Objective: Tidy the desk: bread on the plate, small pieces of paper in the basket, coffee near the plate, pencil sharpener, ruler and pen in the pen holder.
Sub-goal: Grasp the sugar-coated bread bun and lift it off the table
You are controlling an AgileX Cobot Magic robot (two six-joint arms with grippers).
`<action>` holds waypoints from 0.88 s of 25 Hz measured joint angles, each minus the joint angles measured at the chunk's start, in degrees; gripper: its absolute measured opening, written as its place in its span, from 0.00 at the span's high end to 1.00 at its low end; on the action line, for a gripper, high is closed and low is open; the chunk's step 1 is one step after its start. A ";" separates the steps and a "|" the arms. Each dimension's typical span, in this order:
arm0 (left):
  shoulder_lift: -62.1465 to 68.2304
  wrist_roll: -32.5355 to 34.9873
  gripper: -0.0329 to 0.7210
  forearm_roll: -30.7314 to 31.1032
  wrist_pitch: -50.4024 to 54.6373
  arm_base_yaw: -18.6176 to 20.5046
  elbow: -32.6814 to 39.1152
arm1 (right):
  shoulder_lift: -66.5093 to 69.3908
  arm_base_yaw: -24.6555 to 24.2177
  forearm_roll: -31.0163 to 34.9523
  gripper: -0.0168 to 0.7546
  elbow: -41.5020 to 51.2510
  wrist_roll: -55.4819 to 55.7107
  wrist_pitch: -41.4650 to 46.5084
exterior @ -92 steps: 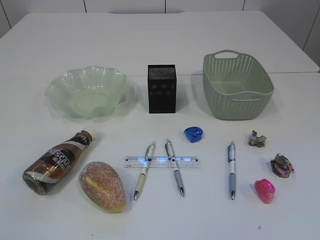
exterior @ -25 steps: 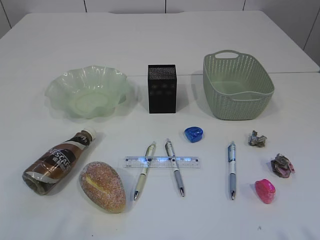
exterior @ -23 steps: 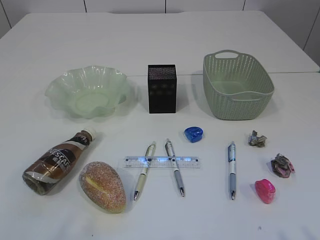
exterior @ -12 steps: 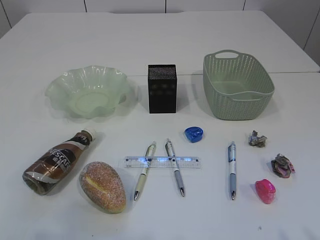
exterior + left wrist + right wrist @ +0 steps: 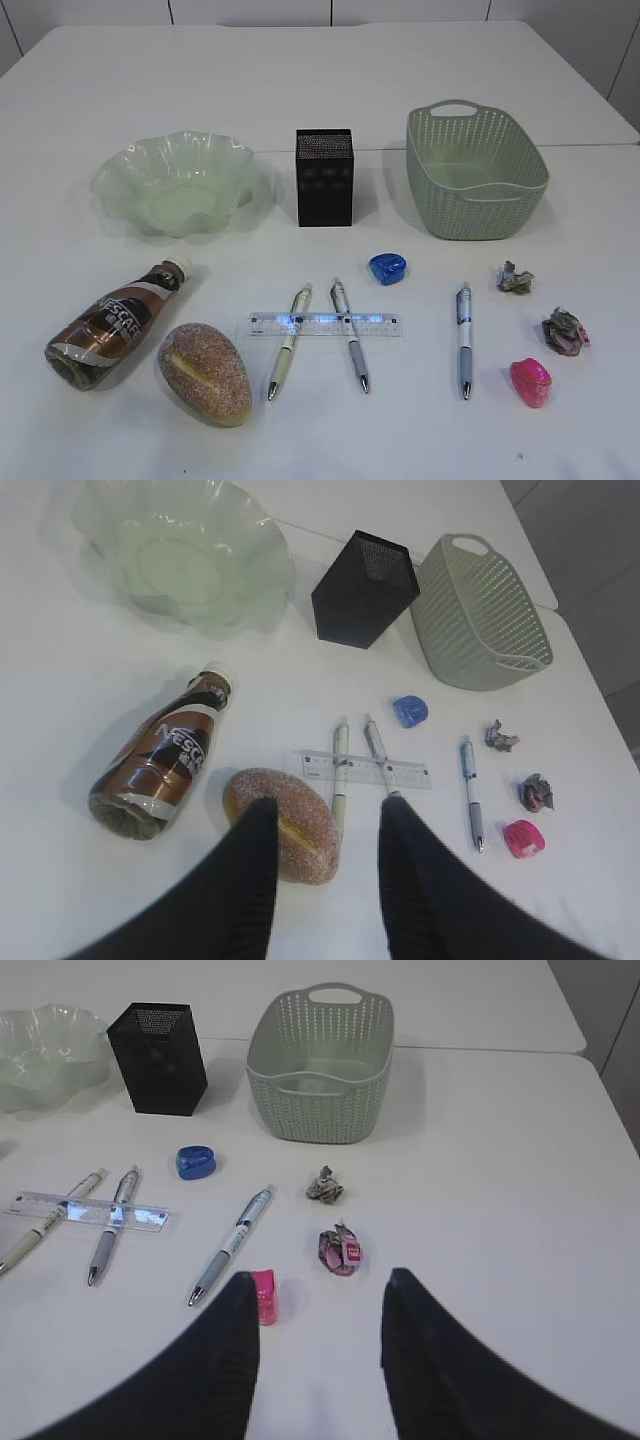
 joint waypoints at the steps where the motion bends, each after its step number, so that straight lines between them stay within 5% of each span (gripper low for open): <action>1: 1.11 0.00 0.64 -0.15 0.53 0.00 -0.97 | 0.00 0.00 0.00 0.55 0.00 0.00 -0.14; 12: 14.47 0.61 0.64 -4.91 8.00 -0.51 -13.11 | 0.00 0.00 0.00 0.55 0.00 0.00 -1.29; 22: 21.99 5.63 0.64 -5.60 9.48 -10.68 -15.30 | 0.00 0.00 0.00 0.55 1.17 0.00 -2.11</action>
